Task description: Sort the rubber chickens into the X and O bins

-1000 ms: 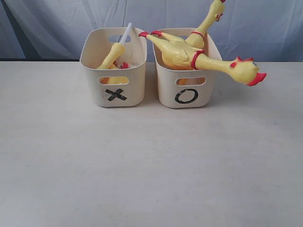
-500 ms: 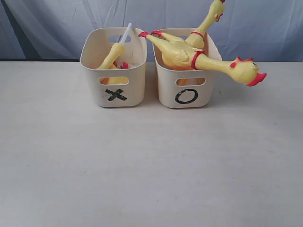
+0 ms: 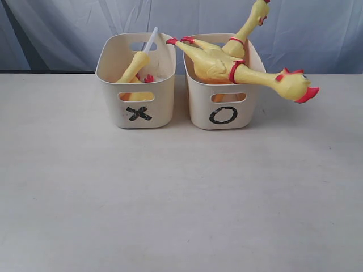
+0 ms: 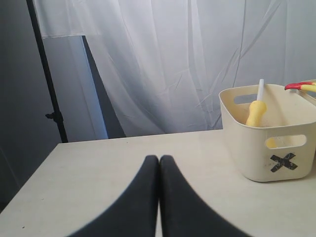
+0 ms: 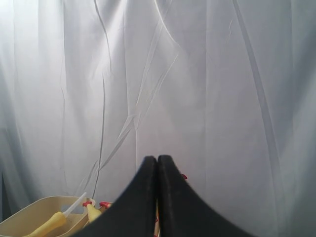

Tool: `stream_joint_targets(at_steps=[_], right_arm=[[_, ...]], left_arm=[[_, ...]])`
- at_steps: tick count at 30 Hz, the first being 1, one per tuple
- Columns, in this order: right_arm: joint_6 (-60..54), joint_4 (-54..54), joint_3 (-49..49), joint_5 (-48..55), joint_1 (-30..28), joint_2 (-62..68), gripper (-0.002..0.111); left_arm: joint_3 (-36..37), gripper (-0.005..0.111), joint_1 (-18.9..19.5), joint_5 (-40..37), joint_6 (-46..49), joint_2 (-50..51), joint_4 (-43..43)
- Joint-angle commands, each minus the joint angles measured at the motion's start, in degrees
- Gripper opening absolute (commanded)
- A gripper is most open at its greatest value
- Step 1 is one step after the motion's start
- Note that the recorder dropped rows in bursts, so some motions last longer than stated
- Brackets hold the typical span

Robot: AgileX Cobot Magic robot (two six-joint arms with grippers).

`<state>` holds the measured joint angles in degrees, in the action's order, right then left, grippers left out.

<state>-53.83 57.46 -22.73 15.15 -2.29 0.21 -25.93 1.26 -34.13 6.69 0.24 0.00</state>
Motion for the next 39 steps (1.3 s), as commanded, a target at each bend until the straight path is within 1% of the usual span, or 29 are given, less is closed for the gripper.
stream_joint_targets(at_steps=[1, 11, 13, 15, 17, 20, 21, 24, 26, 33, 37, 39], right_arm=[[-0.1, 0.2, 0.2, -0.2, -0.3, -0.2, 0.000], [-0.1, -0.1, 0.6, -0.2, -0.3, -0.2, 0.000], [-0.1, -3.2, 1.1, -0.2, -0.3, -0.2, 0.000], [-0.1, -9.4, 2.0, -0.2, -0.3, -0.2, 0.000], [-0.1, -14.6, 3.4, -0.3, -0.3, -0.2, 0.000], [-0.1, -15.1, 6.6, -0.4, -0.3, -0.2, 0.000], [-0.1, -15.5, 7.8, -0.4, -0.3, -0.2, 0.000], [-0.1, -17.8, 11.1, -0.4, -0.3, -0.2, 0.000], [-0.1, -20.9, 13.2, -0.4, -0.3, -0.2, 0.000], [-0.1, -37.6, 20.3, -0.4, -0.3, -0.2, 0.000], [-0.1, -38.7, 22.5, -0.4, -0.3, -0.2, 0.000], [-0.1, -42.8, 22.7, -0.4, -0.3, -0.2, 0.000]], left_arm=[[0.2, 0.000, 0.3, 0.5, -0.1, -0.2, -0.3], [0.2, 0.000, 0.3, 1.2, -0.1, -0.2, -0.3], [0.2, 0.000, 0.3, 2.5, -0.1, -0.2, -0.3], [0.2, 0.000, 0.3, 4.4, -0.1, -0.2, -0.3], [0.2, 0.000, 0.3, 6.8, -0.1, -0.2, -0.3], [1.2, 0.000, 0.3, 13.0, -0.1, -0.2, -0.3], [2.1, 0.000, 0.3, 16.8, -0.1, -0.2, -0.3], [4.5, 0.000, 0.3, 24.7, -0.1, -0.2, -0.3], [5.7, 0.000, 0.3, 27.1, -0.1, -0.2, -0.3], [11.3, 0.000, 0.3, 27.7, -0.1, -0.2, 0.0], [14.7, 0.000, 0.3, 27.7, -0.1, -0.2, 1.3], [16.4, 0.000, 0.3, 27.7, -0.1, -0.2, 1.3]])
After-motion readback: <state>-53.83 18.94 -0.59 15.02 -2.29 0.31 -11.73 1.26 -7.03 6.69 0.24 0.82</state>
